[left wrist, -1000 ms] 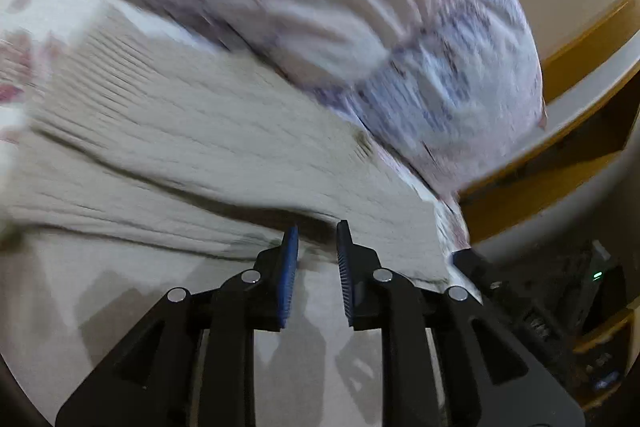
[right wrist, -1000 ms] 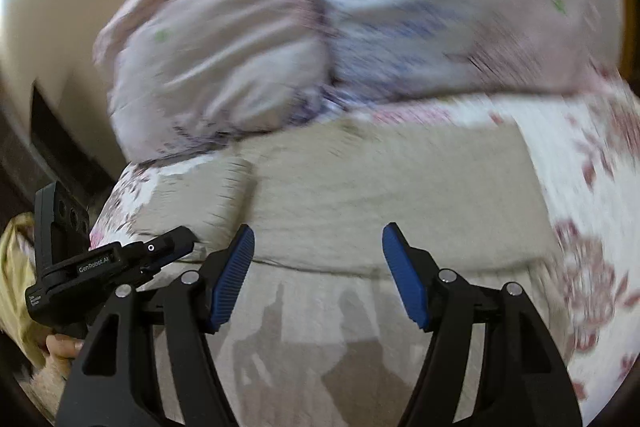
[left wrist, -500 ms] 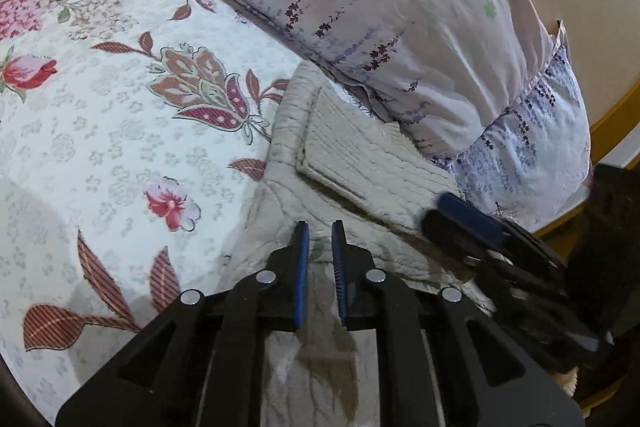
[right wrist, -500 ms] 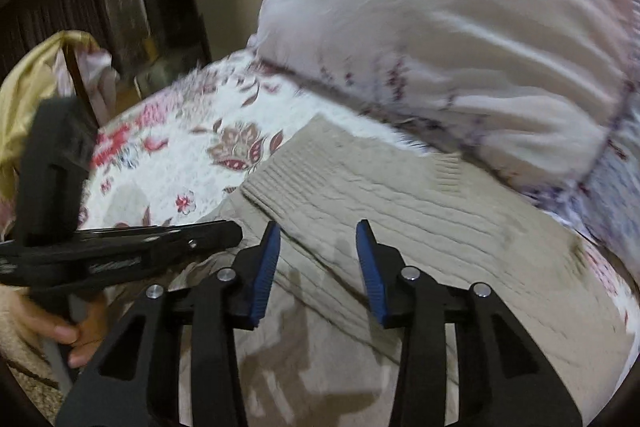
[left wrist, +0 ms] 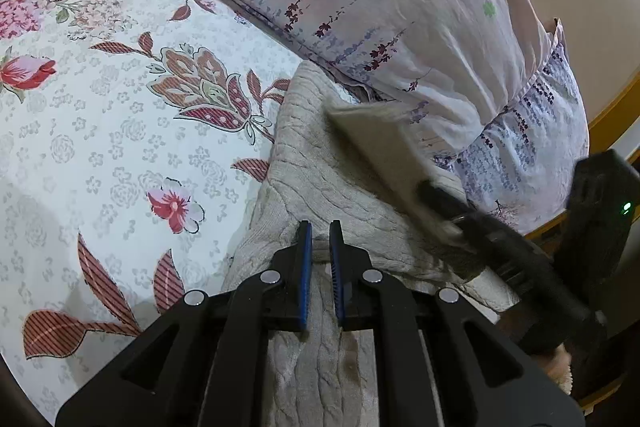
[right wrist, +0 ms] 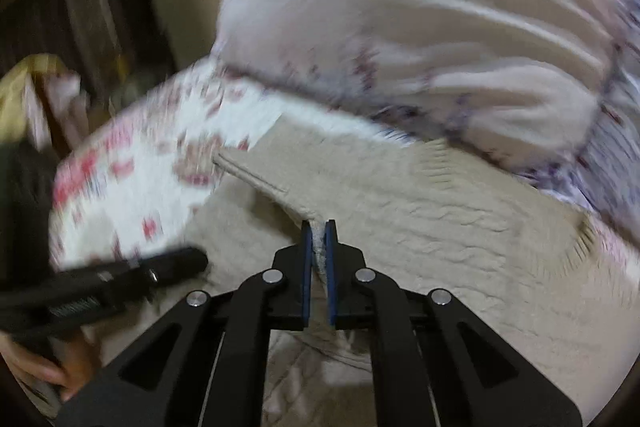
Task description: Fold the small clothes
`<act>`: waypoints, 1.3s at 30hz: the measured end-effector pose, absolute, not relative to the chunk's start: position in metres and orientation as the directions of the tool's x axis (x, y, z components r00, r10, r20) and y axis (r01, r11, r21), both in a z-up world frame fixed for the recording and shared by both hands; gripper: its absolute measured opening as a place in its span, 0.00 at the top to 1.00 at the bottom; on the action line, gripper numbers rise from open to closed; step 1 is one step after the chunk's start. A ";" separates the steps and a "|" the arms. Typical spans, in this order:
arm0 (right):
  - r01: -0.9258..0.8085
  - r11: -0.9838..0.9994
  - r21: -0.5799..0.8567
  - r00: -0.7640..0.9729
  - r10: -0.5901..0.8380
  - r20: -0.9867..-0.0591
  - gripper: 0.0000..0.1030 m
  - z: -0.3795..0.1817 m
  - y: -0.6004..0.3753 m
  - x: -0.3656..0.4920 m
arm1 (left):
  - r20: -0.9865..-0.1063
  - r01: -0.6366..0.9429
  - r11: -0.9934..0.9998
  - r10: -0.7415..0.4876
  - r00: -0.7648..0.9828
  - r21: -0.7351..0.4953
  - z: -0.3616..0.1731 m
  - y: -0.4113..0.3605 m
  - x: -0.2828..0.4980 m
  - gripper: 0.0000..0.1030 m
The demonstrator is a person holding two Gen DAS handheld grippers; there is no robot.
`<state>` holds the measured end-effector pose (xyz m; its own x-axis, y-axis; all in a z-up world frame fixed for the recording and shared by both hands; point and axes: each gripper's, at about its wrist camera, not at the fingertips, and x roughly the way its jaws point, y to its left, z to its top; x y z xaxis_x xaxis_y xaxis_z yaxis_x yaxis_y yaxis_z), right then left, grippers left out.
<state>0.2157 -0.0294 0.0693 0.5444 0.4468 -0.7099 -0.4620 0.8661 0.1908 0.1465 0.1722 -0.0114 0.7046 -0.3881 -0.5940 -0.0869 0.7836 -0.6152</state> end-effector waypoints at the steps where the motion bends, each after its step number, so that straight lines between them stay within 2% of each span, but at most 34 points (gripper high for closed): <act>1: -0.425 0.875 0.232 0.573 0.458 -0.680 0.95 0.078 -0.046 0.214 | -0.594 -0.086 0.785 -0.388 0.705 -0.614 -0.012 0.172 0.147 0.90; 7: -0.180 0.885 0.429 0.717 0.417 -0.558 0.94 0.105 -0.159 0.187 | -0.595 -0.081 0.788 -0.388 0.704 -0.610 -0.012 0.171 0.147 0.90; 10: -0.010 0.878 0.478 0.744 0.326 -0.583 0.94 0.088 -0.216 0.163 | -0.593 -0.074 0.788 -0.394 0.702 -0.611 -0.013 0.172 0.147 0.90; 14: 0.207 0.845 0.493 0.644 0.262 -0.719 0.80 0.046 -0.274 0.147 | -0.589 -0.067 0.785 -0.403 0.700 -0.616 -0.013 0.173 0.147 0.90; 15: 0.252 0.823 0.509 0.639 0.253 -0.726 0.77 0.041 -0.288 0.143 | -0.589 -0.065 0.785 -0.403 0.700 -0.615 -0.013 0.173 0.147 0.90; 17: 0.293 0.792 0.535 0.659 0.238 -0.713 0.60 0.042 -0.305 0.139 | -0.587 -0.064 0.785 -0.404 0.701 -0.617 -0.014 0.173 0.147 0.90; 19: 0.301 0.783 0.545 0.679 0.226 -0.699 0.55 0.046 -0.315 0.141 | -0.584 -0.063 0.781 -0.408 0.702 -0.622 -0.014 0.173 0.146 0.90; 28: 0.331 0.778 0.534 0.607 0.258 -0.752 0.55 0.023 -0.315 0.167 | -0.574 -0.059 0.768 -0.423 0.701 -0.638 -0.014 0.175 0.144 0.89; 30: 0.321 0.787 0.528 0.602 0.261 -0.755 0.62 0.021 -0.312 0.166 | -0.574 -0.060 0.768 -0.422 0.702 -0.638 -0.014 0.175 0.144 0.90; 32: 0.300 0.803 0.516 0.592 0.268 -0.760 0.80 0.019 -0.306 0.169 | -0.572 -0.060 0.765 -0.425 0.701 -0.642 -0.014 0.175 0.144 0.90; 34: 0.276 0.812 0.514 0.598 0.274 -0.754 0.90 0.021 -0.303 0.168 | -0.570 -0.059 0.762 -0.428 0.701 -0.645 -0.014 0.176 0.144 0.90; 39: 0.200 0.869 0.453 0.710 0.190 -0.678 0.92 0.053 -0.290 0.151 | -0.565 -0.058 0.755 -0.434 0.701 -0.653 -0.015 0.176 0.143 0.90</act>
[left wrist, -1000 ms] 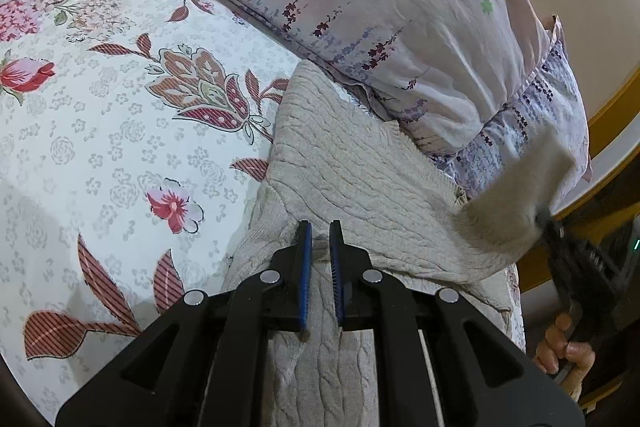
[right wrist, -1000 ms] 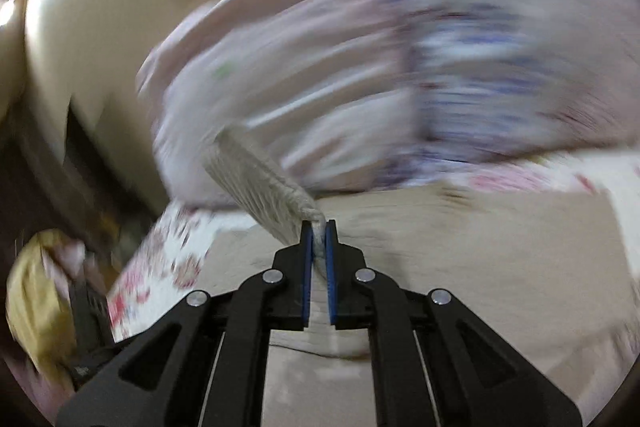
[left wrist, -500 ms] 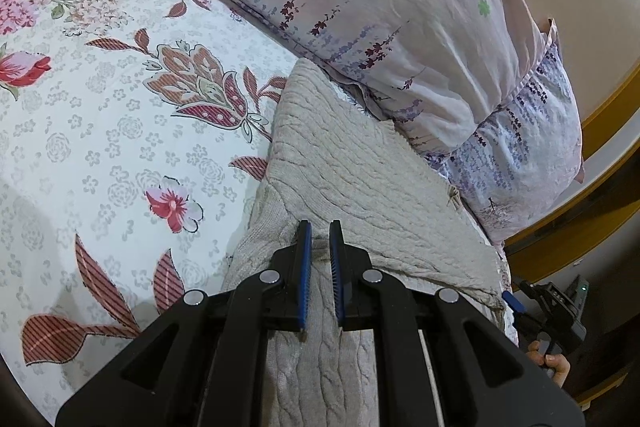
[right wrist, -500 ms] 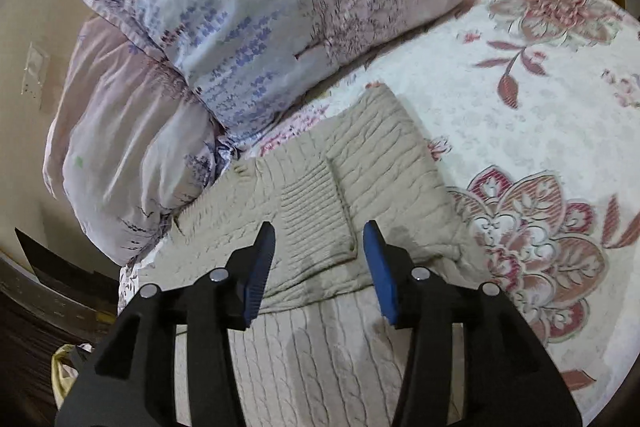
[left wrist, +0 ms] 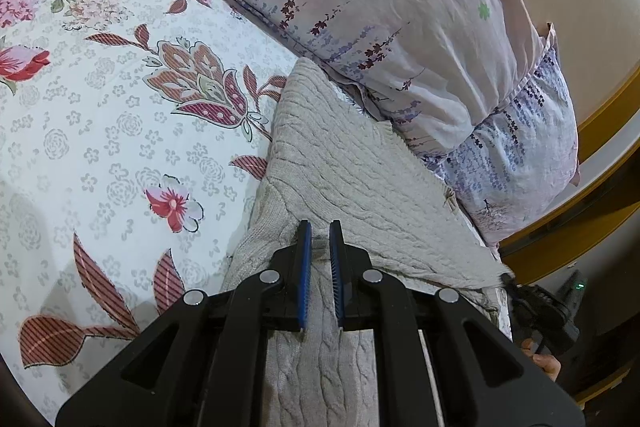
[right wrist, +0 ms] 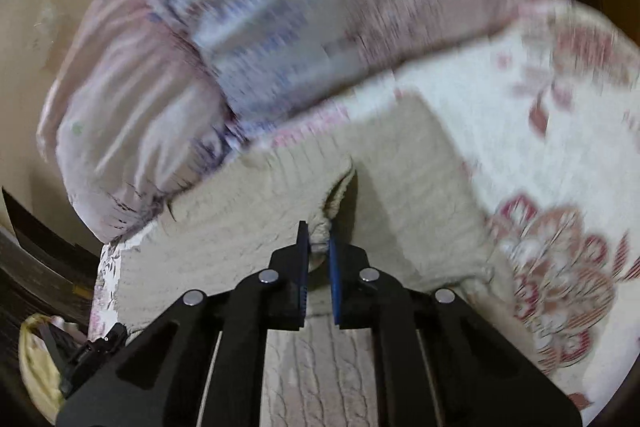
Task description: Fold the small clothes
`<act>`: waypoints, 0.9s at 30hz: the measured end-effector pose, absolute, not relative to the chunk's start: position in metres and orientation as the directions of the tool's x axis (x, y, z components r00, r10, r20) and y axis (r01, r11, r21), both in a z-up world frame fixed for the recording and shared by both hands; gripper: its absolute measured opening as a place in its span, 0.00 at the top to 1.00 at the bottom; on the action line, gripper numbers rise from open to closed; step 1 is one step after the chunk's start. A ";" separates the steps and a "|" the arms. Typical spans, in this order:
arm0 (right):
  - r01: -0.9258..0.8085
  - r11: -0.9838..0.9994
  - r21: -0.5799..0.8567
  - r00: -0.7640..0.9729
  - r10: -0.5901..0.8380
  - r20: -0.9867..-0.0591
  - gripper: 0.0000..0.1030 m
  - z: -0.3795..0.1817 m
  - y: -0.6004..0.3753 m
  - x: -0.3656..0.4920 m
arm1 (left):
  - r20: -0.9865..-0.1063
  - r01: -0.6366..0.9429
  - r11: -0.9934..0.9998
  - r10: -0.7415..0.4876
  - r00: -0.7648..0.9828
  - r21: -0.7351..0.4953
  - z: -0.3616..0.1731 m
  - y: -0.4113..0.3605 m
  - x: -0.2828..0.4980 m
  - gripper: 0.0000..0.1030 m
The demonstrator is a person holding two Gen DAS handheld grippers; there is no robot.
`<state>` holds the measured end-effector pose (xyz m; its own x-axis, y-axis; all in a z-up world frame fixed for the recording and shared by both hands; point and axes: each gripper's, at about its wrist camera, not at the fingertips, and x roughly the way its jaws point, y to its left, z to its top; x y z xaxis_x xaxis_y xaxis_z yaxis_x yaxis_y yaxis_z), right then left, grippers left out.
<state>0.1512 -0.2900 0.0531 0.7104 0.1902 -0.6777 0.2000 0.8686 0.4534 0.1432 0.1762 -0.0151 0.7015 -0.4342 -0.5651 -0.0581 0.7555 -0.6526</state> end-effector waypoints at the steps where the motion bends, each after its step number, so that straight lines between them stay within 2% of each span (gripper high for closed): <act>1: 0.200 0.874 0.443 0.715 0.178 -0.676 0.92 0.055 -0.289 0.148 | -0.563 -0.057 0.753 -0.437 0.701 -0.655 -0.015 0.176 0.143 0.90; 7: 0.283 0.882 0.378 0.613 0.137 -0.778 0.92 0.019 -0.292 0.154 | -0.558 -0.057 0.746 -0.443 0.702 -0.664 -0.016 0.177 0.142 0.90; 12: 0.258 0.915 0.312 0.599 0.102 -0.794 0.89 0.019 -0.284 0.156 | -0.556 -0.054 0.744 -0.446 0.702 -0.666 -0.016 0.176 0.142 0.89; 15: 0.223 0.907 0.356 0.612 0.154 -0.776 0.74 0.025 -0.288 0.150 | -0.564 -0.033 0.755 -0.459 0.687 -0.655 -0.012 0.174 0.138 0.86; 17: 0.212 0.901 0.378 0.631 0.169 -0.757 0.52 0.032 -0.293 0.140 | -0.551 -0.014 0.744 -0.481 0.682 -0.668 -0.009 0.176 0.131 0.78; 20: 0.199 0.898 0.394 0.659 0.175 -0.732 0.45 0.041 -0.307 0.120 | -0.539 0.009 0.751 -0.482 0.691 -0.660 -0.002 0.181 0.115 0.64; 27: 0.256 0.860 0.441 0.661 0.177 -0.729 0.44 0.032 -0.341 0.094 | -0.547 0.015 0.782 -0.450 0.706 -0.624 0.006 0.194 0.093 0.55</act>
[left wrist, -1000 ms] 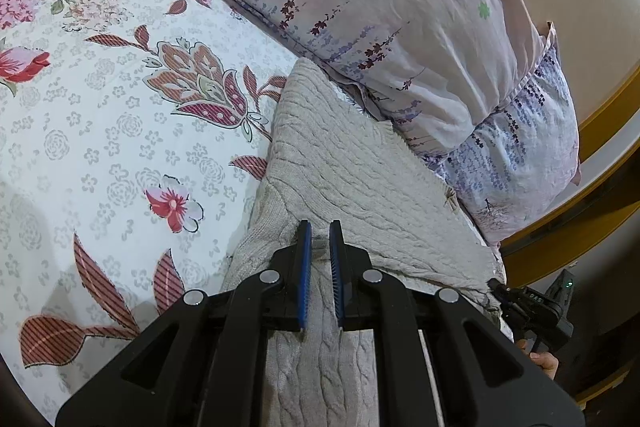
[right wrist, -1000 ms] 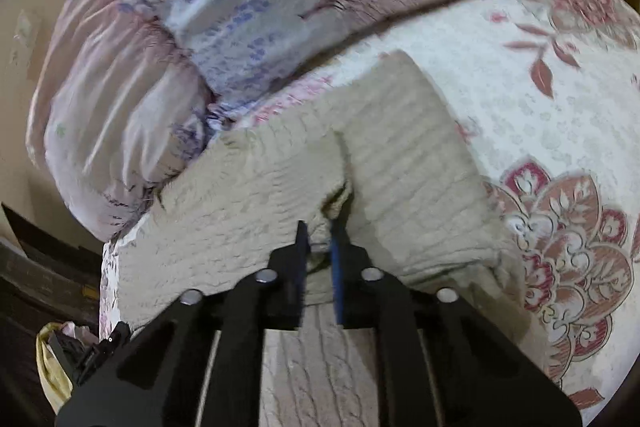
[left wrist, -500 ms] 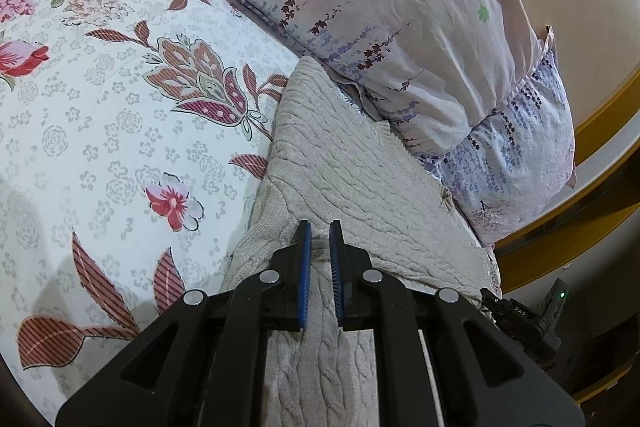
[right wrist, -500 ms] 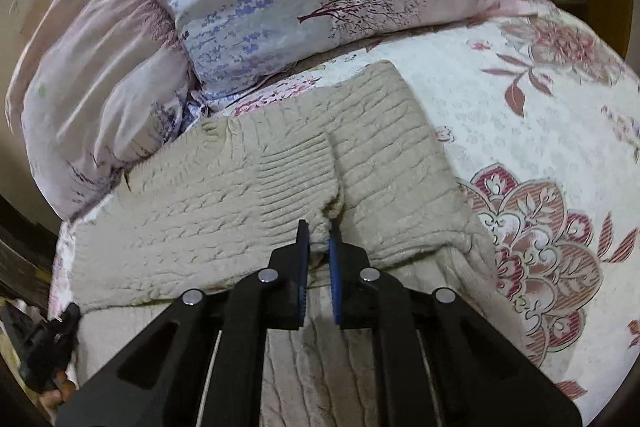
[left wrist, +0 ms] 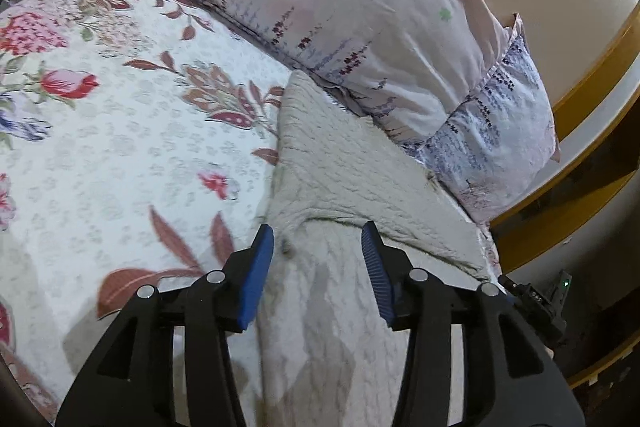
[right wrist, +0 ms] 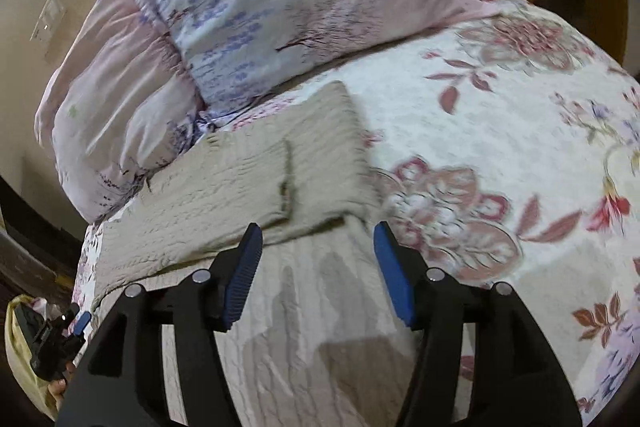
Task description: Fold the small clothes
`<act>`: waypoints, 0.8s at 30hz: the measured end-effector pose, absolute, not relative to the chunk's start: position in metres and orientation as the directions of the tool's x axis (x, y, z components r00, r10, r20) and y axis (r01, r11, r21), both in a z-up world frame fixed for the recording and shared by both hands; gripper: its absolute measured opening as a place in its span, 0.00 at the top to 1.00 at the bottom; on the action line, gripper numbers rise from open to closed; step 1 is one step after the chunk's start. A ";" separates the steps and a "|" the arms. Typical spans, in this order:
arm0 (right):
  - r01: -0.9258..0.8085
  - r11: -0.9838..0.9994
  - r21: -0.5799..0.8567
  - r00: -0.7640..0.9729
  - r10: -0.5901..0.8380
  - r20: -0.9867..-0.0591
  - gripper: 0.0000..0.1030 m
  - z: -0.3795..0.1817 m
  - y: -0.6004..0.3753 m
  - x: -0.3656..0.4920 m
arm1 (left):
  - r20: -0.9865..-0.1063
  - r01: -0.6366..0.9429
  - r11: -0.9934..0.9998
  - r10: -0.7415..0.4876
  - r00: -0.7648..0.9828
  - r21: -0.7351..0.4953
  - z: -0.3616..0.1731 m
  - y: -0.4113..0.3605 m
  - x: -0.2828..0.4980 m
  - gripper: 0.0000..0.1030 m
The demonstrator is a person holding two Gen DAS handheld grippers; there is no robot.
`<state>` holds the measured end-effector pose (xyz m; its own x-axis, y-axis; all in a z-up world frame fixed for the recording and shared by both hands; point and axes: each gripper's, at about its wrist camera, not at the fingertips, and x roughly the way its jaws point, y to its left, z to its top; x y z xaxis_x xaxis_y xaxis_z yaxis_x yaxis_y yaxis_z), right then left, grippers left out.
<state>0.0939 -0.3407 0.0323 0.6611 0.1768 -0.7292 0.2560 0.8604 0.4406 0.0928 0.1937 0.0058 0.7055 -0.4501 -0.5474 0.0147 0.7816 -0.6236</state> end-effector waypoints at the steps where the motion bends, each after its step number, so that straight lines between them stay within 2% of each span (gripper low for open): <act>1: 0.258 0.858 0.444 0.661 0.179 -0.729 0.44 0.031 -0.340 0.093 | -0.551 0.010 0.781 -0.449 0.704 -0.624 0.005 0.195 0.092 0.55; 16: 0.246 0.855 0.457 0.661 0.197 -0.724 0.44 0.028 -0.338 0.092 | -0.577 -0.005 0.780 -0.459 0.675 -0.626 -0.004 0.195 0.090 0.55; 24: 0.250 0.844 0.474 0.634 0.227 -0.739 0.42 0.028 -0.361 0.062 | -0.576 0.015 0.764 -0.498 0.648 -0.645 -0.007 0.196 0.074 0.55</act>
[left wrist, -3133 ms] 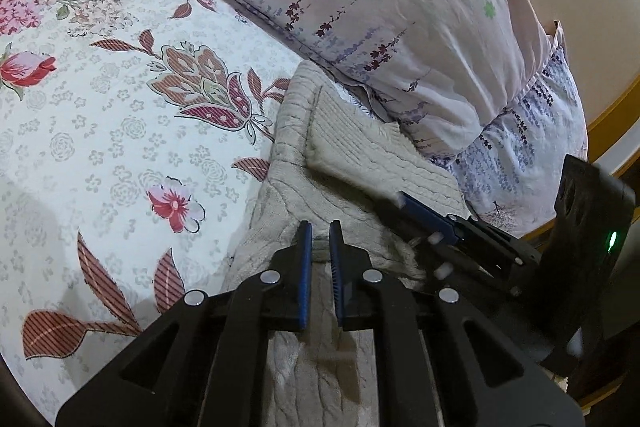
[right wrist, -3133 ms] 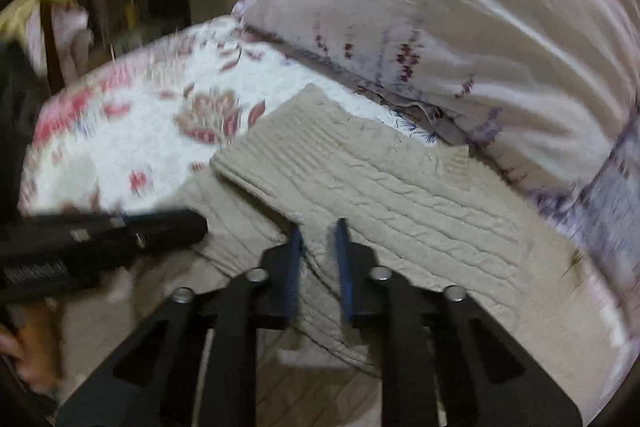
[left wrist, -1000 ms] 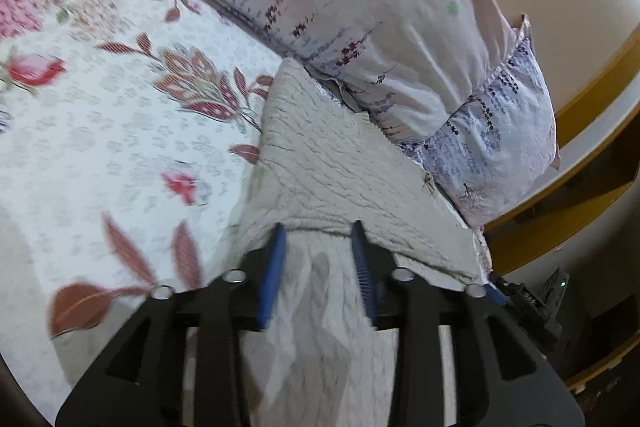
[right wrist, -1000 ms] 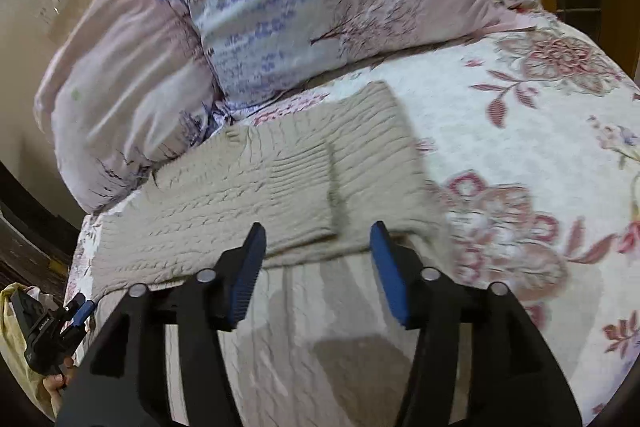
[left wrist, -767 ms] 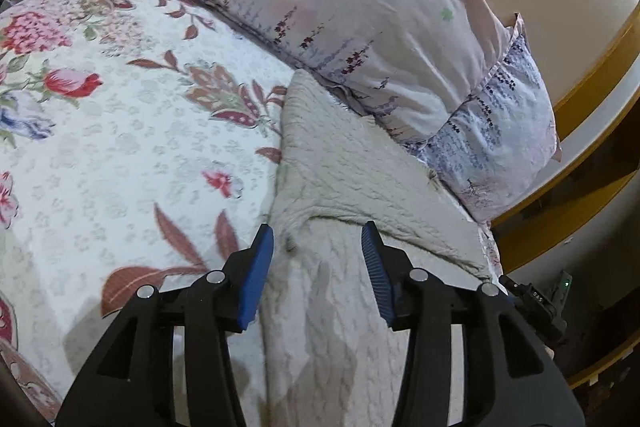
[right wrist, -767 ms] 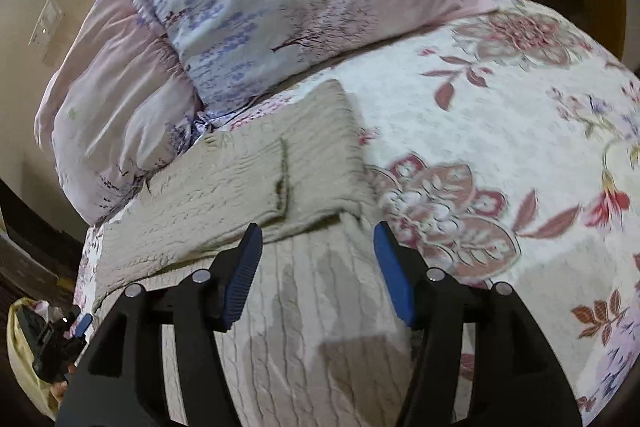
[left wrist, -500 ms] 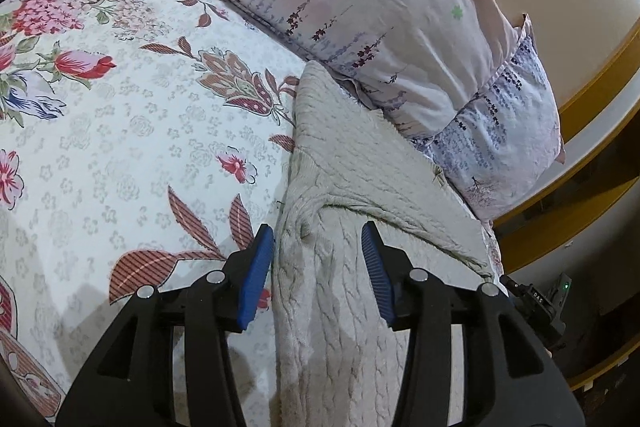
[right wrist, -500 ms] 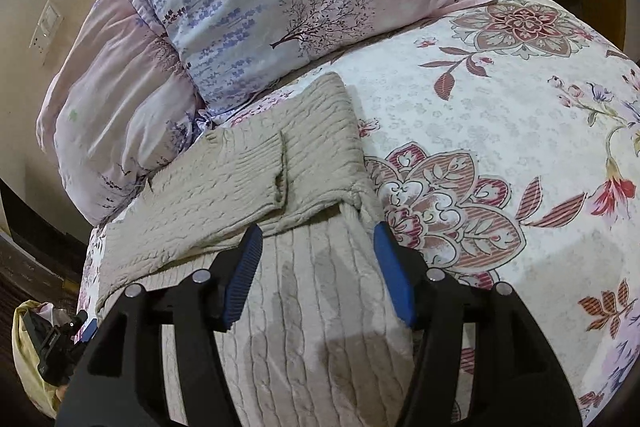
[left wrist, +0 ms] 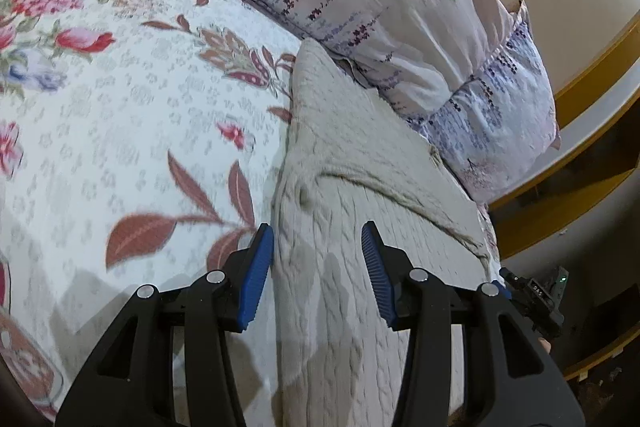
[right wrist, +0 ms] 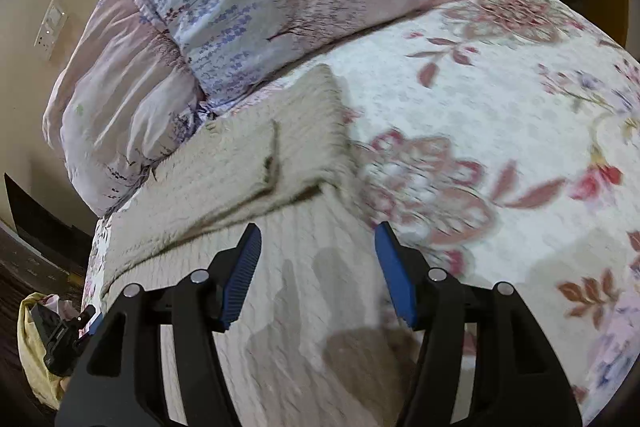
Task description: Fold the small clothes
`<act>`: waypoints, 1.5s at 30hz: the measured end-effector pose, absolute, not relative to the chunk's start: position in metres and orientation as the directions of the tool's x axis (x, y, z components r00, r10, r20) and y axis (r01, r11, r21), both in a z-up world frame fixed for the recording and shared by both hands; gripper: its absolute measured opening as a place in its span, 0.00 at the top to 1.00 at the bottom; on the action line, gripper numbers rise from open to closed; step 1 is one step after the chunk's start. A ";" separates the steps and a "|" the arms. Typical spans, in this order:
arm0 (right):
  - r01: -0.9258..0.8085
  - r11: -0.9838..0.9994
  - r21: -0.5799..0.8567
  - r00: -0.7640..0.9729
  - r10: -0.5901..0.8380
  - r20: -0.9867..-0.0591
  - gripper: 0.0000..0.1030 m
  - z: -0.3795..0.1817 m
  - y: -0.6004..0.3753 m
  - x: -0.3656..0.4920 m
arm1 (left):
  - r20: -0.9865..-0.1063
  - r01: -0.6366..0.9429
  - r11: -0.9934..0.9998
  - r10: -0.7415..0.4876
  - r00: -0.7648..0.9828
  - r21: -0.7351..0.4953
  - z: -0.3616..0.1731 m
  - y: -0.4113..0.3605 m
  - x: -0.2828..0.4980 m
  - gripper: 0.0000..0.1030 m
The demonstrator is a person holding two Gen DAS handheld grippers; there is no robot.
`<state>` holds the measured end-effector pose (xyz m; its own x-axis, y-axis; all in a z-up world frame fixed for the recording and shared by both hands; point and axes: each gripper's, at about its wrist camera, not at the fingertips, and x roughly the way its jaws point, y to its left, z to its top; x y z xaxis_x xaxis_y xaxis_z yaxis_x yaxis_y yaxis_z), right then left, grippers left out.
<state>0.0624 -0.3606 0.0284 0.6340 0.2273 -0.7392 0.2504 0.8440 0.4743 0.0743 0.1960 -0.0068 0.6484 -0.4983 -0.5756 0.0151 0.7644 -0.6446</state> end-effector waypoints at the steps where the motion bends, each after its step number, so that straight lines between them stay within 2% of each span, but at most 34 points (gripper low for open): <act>1: 0.254 0.841 0.478 0.628 0.233 -0.743 0.42 0.027 -0.365 0.057 | -0.575 0.019 0.764 -0.501 0.646 -0.645 -0.007 0.196 0.071 0.55; 7: 0.224 0.795 0.563 0.579 0.356 -0.733 0.43 0.017 -0.380 0.023 | -0.557 0.060 0.738 -0.557 0.616 -0.672 -0.007 0.191 0.044 0.55; 11: 0.163 0.770 0.617 0.532 0.458 -0.712 0.57 0.011 -0.369 0.002 | -0.530 0.104 0.705 -0.614 0.585 -0.702 -0.010 0.185 0.021 0.56; 17: 0.102 0.727 0.680 0.491 0.558 -0.670 0.68 0.007 -0.356 -0.027 | -0.456 0.162 0.621 -0.705 0.544 -0.767 -0.019 0.179 -0.012 0.58; 23: 0.045 0.715 0.698 0.470 0.601 -0.647 0.72 0.007 -0.345 -0.055 | -0.421 0.211 0.586 -0.747 0.515 -0.782 -0.023 0.181 -0.031 0.58; 31: -0.037 0.744 0.667 0.431 0.615 -0.661 0.72 0.015 -0.328 -0.072 | -0.480 0.309 0.641 -0.748 0.459 -0.703 -0.019 0.170 -0.041 0.58; 35: -0.039 0.751 0.659 0.419 0.611 -0.671 0.72 0.016 -0.325 -0.071 | -0.562 0.342 0.697 -0.714 0.418 -0.631 -0.022 0.169 -0.049 0.57; 40: -0.058 0.757 0.650 0.404 0.614 -0.679 0.71 0.017 -0.322 -0.071 | -0.616 0.318 0.705 -0.709 0.342 -0.634 -0.047 0.158 -0.045 0.57; 43: -0.072 0.764 0.641 0.399 0.611 -0.684 0.72 0.018 -0.317 -0.071 | -0.595 0.301 0.677 -0.735 0.326 -0.671 -0.056 0.157 -0.040 0.58; 45: -0.086 0.776 0.626 0.391 0.604 -0.695 0.82 0.018 -0.313 -0.071 | -0.571 0.304 0.655 -0.754 0.326 -0.691 -0.057 0.158 -0.039 0.71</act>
<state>-0.0712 -0.3128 0.0177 0.3908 0.6036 -0.6949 -0.0856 0.7755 0.6255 -0.0387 0.1577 -0.0567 0.3262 -0.7536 -0.5707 0.3043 0.6553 -0.6914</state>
